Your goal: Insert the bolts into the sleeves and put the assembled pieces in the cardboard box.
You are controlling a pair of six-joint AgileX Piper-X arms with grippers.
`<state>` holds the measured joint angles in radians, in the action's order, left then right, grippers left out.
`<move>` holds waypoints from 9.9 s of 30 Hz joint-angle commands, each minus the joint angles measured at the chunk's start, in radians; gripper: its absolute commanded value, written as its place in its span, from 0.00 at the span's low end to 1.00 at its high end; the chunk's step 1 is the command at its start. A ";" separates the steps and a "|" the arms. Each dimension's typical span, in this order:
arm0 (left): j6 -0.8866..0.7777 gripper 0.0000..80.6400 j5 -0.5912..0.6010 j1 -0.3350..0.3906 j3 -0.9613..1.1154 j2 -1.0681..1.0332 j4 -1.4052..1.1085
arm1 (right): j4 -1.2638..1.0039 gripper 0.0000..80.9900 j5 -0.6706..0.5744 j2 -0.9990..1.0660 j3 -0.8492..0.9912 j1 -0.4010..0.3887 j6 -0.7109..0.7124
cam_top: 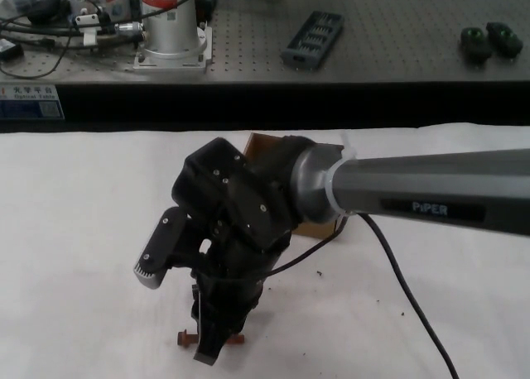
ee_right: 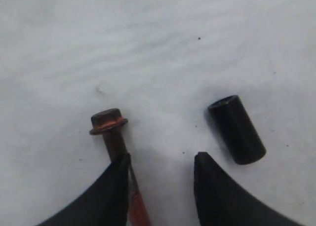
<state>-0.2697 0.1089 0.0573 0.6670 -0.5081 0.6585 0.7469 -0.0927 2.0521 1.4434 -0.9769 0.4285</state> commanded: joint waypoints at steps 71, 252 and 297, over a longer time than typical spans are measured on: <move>-0.098 0.43 -0.007 -0.004 0.006 0.156 0.148 | -0.197 0.45 -0.030 -0.003 -0.041 0.026 -1.647; 0.179 0.01 -0.210 0.001 0.494 -0.206 0.438 | -0.043 0.03 -0.060 0.123 0.143 0.117 -1.641; -0.232 0.01 0.434 0.366 0.108 -0.825 -0.700 | -0.457 0.03 -0.449 -0.649 -0.664 0.258 -0.540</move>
<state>-0.4946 0.5900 0.3829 0.7709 -1.3069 0.0000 0.3268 -0.5116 1.4356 0.7870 -0.7410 -0.1389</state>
